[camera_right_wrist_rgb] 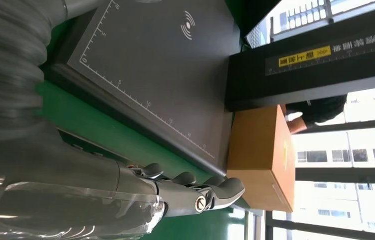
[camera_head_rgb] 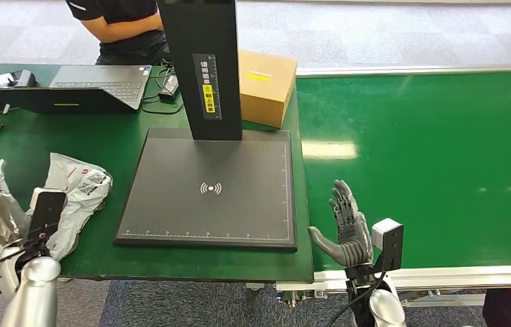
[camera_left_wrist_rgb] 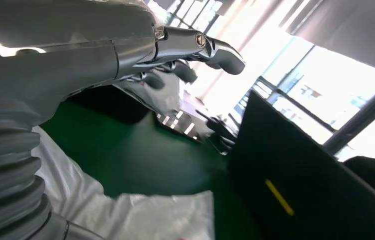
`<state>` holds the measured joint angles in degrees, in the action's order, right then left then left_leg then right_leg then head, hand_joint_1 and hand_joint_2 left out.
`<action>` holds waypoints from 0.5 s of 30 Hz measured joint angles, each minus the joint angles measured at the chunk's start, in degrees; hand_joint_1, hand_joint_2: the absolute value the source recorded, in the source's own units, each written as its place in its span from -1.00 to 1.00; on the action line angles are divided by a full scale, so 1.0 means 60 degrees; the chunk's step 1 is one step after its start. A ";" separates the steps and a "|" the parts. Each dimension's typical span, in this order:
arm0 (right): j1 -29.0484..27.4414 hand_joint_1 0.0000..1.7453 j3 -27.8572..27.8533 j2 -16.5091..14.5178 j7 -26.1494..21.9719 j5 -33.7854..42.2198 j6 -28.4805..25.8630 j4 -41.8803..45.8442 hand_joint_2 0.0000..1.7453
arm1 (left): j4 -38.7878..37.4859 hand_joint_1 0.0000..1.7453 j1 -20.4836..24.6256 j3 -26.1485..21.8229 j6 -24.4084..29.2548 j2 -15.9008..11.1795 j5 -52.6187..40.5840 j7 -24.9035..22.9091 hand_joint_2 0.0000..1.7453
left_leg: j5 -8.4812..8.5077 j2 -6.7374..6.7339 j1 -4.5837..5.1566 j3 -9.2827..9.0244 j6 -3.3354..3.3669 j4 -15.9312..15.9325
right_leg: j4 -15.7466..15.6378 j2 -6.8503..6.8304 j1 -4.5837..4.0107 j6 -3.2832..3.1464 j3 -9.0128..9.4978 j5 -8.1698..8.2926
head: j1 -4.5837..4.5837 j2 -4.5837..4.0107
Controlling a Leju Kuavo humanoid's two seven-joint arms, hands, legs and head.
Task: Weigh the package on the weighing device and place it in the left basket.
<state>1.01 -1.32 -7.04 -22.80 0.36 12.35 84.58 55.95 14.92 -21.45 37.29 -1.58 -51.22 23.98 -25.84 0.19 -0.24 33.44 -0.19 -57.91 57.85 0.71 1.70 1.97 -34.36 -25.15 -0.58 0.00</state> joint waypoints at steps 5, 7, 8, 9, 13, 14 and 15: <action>0.0005 -1.00 0.0126 0.0002 -0.0046 -0.0082 0.0032 -0.0025 1.00 | 0.0126 -1.00 -0.0119 0.0258 0.0046 0.0340 0.0211 0.0271 1.00 | -0.0001 0.0000 0.0001 0.0001 0.0000 0.0000 | 0.0000 0.0000 0.0000 0.0000 -0.0002 0.0000 | 0.0000 0.0000; 0.0005 -1.00 0.0148 0.0005 -0.0067 -0.0102 0.0058 -0.0025 1.00 | 0.0192 -1.00 -0.0156 0.0332 -0.0052 0.0438 0.0541 0.0509 1.00 | -0.0001 0.0000 0.0001 0.0001 0.0001 -0.0001 | -0.0001 0.0000 0.0000 0.0000 -0.0003 0.0000 | -0.0001 0.0000; 0.0006 -1.00 0.0157 0.0006 -0.0086 -0.0107 0.0090 -0.0025 1.00 | 0.0268 -1.00 -0.0191 0.0391 -0.0268 0.0510 0.0972 0.0789 1.00 | -0.0001 0.0000 0.0001 0.0001 0.0001 -0.0001 | -0.0001 0.0000 0.0000 0.0000 -0.0004 0.0000 | -0.0001 0.0000; 0.0011 -1.00 0.0164 0.0011 -0.0111 -0.0089 0.0143 -0.0025 1.00 | 0.0386 -1.00 -0.0240 0.0462 -0.0668 0.0603 0.1618 0.1169 1.00 | -0.0001 0.0000 0.0001 0.0002 0.0001 -0.0001 | -0.0001 0.0000 0.0000 0.0000 -0.0004 0.0000 | -0.0003 0.0000; 0.0131 -1.00 0.0166 0.0061 -0.0221 0.0049 0.0380 -0.0055 1.00 | 0.1125 -1.00 -0.0502 0.0871 -0.3080 0.0988 0.4283 0.2491 1.00 | -0.0001 0.0000 0.0001 0.0005 0.0001 -0.0001 | -0.0001 0.0000 0.0002 0.0005 -0.0003 0.0003 | 0.0002 0.0000; 0.0174 -1.00 0.0167 0.0074 -0.0254 0.0073 0.0420 -0.0076 1.00 | 0.1293 -1.00 -0.0556 0.0968 -0.3529 0.1065 0.4675 0.2582 1.00 | -0.0002 0.0000 0.0003 0.0005 0.0003 -0.0001 | -0.0001 0.0001 0.0003 0.0006 -0.0003 0.0004 | 0.0001 0.0000; 0.0215 -1.00 0.0171 0.0085 -0.0309 0.0077 0.0471 -0.0107 1.00 | 0.1433 -1.00 -0.0605 0.1055 -0.4045 0.1140 0.5157 0.2565 1.00 | -0.0003 -0.0001 0.0004 0.0004 0.0004 -0.0001 | -0.0002 0.0001 0.0004 0.0006 -0.0003 0.0004 | 0.0001 0.0000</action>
<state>2.29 -0.29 -6.53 -24.65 0.83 15.17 83.94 64.55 11.29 -15.11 13.02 5.26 -20.28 39.36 -25.85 0.18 -0.22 33.46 -0.17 -57.91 57.84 0.72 1.72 2.00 -34.38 -25.12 -0.58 0.00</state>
